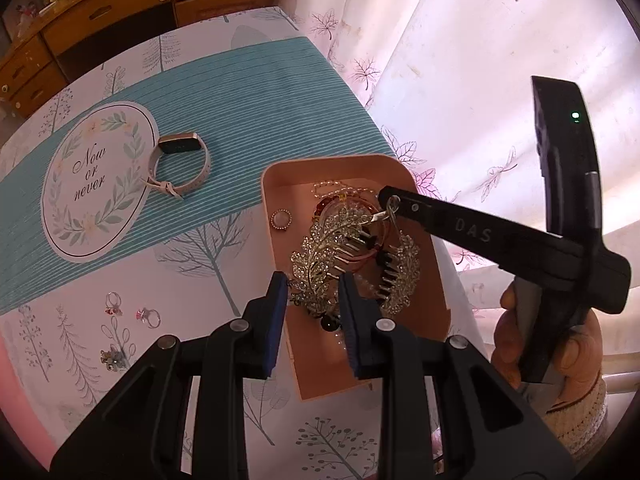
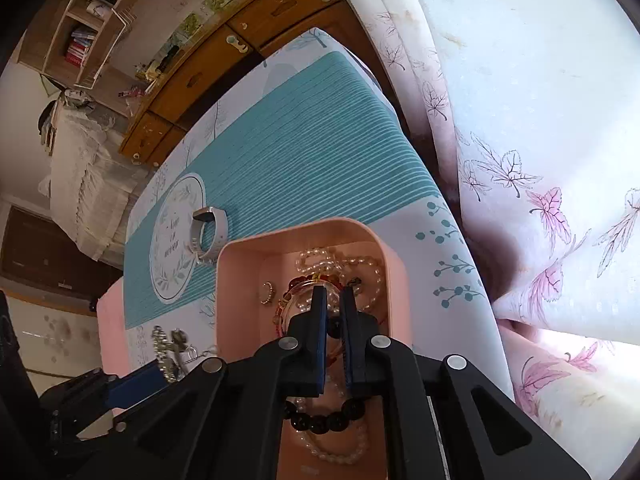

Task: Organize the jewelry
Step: 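Carry the brooch and red bracelet into the pink tray and open both tools, then withdraw both tools from the pink tray back over the bed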

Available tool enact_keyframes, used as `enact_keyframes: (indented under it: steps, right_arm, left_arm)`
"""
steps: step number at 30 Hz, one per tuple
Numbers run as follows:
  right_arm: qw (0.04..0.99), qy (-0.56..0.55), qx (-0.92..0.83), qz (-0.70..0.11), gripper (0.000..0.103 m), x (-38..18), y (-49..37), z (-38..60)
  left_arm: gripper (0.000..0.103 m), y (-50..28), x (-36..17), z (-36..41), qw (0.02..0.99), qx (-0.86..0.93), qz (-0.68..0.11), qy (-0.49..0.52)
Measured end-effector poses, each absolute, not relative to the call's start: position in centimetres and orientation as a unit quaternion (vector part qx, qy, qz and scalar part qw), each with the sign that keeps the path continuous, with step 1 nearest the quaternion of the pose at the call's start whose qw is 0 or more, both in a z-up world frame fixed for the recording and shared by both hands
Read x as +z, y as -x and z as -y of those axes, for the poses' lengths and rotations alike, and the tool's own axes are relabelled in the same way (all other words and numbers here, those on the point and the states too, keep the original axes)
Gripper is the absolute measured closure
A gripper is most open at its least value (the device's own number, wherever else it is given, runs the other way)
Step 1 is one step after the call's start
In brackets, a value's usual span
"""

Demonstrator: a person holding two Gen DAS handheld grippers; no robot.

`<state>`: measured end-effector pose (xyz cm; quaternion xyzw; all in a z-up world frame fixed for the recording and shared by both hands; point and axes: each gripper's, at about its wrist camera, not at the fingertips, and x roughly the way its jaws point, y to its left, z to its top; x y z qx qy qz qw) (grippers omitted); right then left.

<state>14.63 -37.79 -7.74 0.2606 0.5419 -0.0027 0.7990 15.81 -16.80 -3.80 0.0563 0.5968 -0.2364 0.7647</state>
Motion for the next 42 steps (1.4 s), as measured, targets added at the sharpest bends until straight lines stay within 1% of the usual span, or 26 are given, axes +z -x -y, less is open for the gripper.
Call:
enact_keyframes:
  steps: [4, 7, 14, 17, 19, 21, 33, 42]
  right_arm:
    - [0.811, -0.285, -0.011, -0.510, 0.087, -6.4, -14.1, 38.9]
    - [0.817, -0.298, -0.016, -0.492, 0.086, -5.4, -13.3, 39.7]
    - [0.838, -0.278, -0.011, -0.469, 0.086, -3.1, -12.1, 39.4]
    - [0.847, -0.262, -0.010, -0.463, 0.086, -2.2, -11.9, 38.9]
    - [0.849, -0.256, -0.006, -0.462, 0.086, -1.8, -11.9, 38.6]
    - [0.850, -0.255, -0.004, -0.462, 0.086, -1.6, -11.8, 38.4]
    - [0.850, -0.228, 0.008, -0.475, 0.086, -1.4, -11.5, 35.7]
    - [0.846, -0.186, 0.023, -0.499, 0.086, -2.2, -9.7, 31.5]
  left_arm:
    - [0.080, -16.4, -5.1, 17.5, 0.760, -0.235, -0.603, -0.055]
    - [0.080, -16.9, -5.8, 18.3, 0.761, -0.233, -0.603, -0.060]
    - [0.079, -18.6, -7.3, 19.9, 0.767, -0.228, -0.595, -0.075]
    - [0.074, -18.9, -7.3, 20.2, 0.767, -0.233, -0.592, -0.081]
    - [0.064, -19.0, -7.0, 20.1, 0.769, -0.232, -0.591, -0.077]
    - [0.062, -18.9, -6.6, 19.6, 0.773, -0.231, -0.587, -0.071]
    - [0.062, -16.7, -4.4, 15.7, 0.797, -0.211, -0.562, -0.064]
    - [0.062, -14.2, -3.7, 8.8, 0.816, -0.165, -0.552, -0.046]
